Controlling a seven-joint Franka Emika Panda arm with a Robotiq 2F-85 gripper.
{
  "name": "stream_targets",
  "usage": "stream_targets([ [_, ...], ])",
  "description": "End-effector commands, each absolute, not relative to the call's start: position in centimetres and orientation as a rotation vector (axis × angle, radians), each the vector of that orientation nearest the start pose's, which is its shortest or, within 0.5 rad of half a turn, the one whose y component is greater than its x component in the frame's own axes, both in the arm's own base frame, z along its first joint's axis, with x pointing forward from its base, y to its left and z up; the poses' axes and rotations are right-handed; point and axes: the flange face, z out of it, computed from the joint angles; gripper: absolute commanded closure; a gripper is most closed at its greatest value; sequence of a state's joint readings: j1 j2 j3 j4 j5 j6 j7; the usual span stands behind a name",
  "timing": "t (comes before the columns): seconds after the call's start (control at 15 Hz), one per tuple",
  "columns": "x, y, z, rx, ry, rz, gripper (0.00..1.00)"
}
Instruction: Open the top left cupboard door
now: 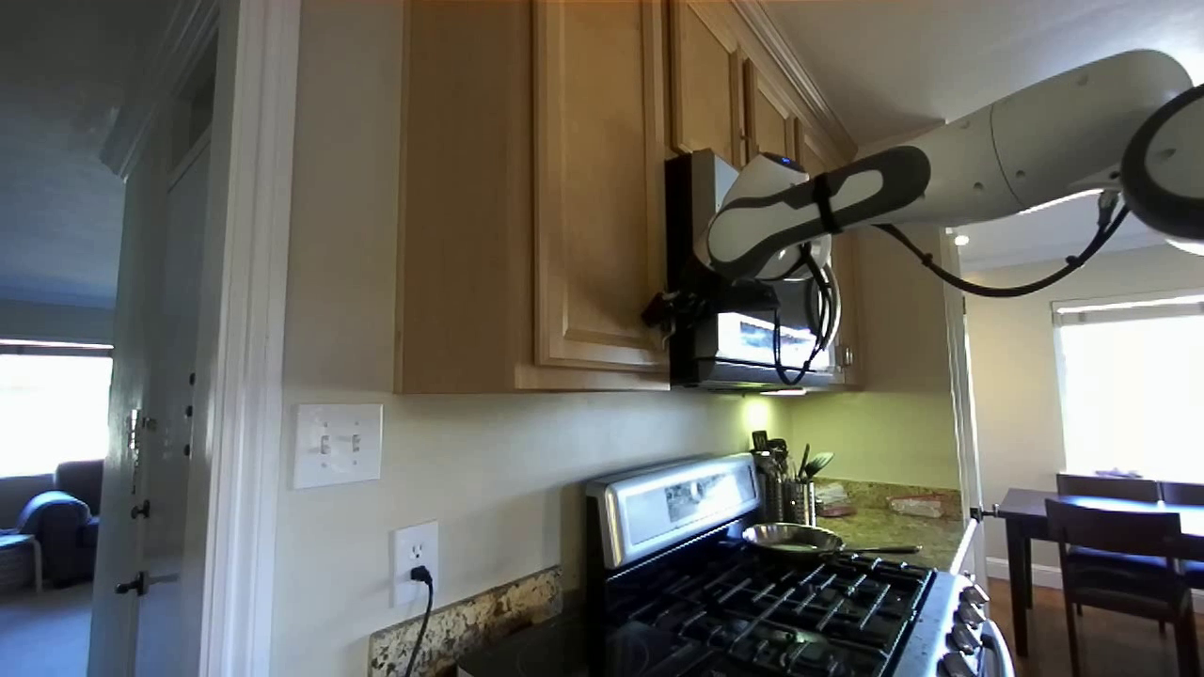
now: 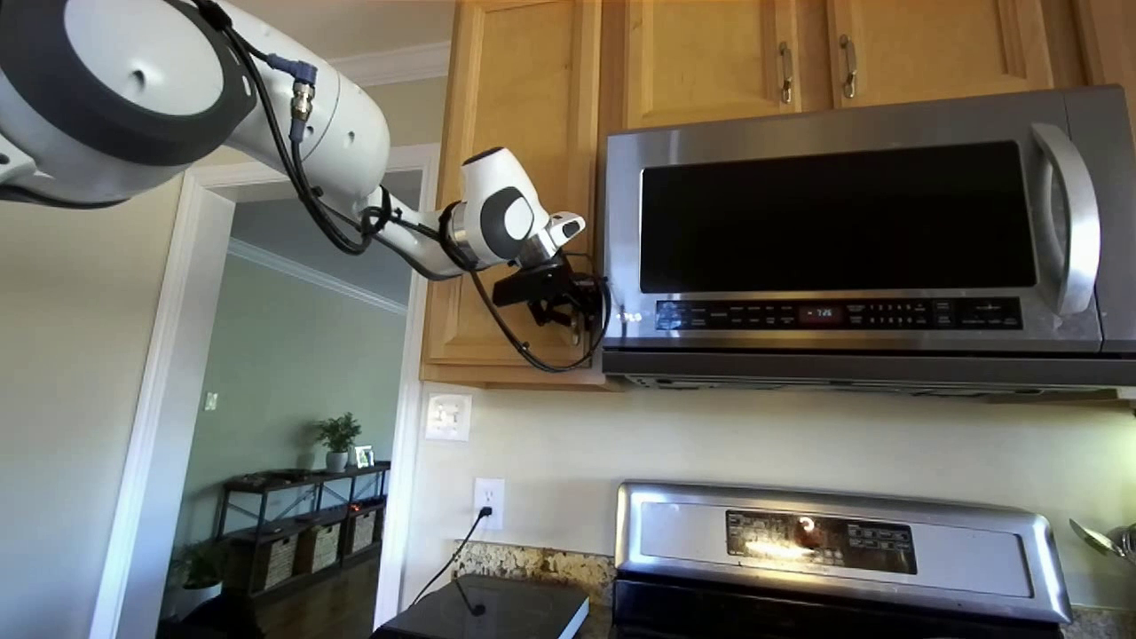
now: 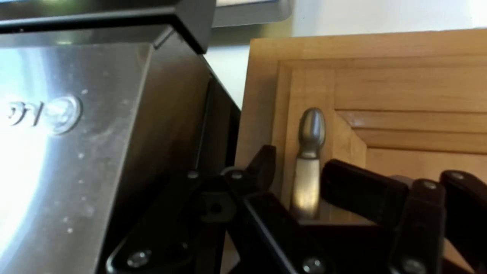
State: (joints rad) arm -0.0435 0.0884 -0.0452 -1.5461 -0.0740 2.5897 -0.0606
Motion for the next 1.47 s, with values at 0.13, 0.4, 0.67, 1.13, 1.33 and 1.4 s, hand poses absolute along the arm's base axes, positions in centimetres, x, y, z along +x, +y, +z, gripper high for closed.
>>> stream_targets([
  [0.13, 63.4, -4.6, 71.5, -2.928, -0.051, -1.524, 0.90],
  [0.4, 62.0, -4.1, 71.6, -2.912, -0.076, -1.523, 0.91],
  [0.67, 60.4, -3.6, 71.5, -2.899, -0.091, -1.528, 0.91],
  [1.13, 54.6, -2.9, 70.6, -2.859, -0.095, -1.545, 0.92],
  [1.33, 52.6, -1.8, 69.9, -2.837, -0.116, -1.541, 0.92],
  [1.4, 51.8, -0.9, 69.7, -2.835, -0.174, -1.534, 0.92],
])
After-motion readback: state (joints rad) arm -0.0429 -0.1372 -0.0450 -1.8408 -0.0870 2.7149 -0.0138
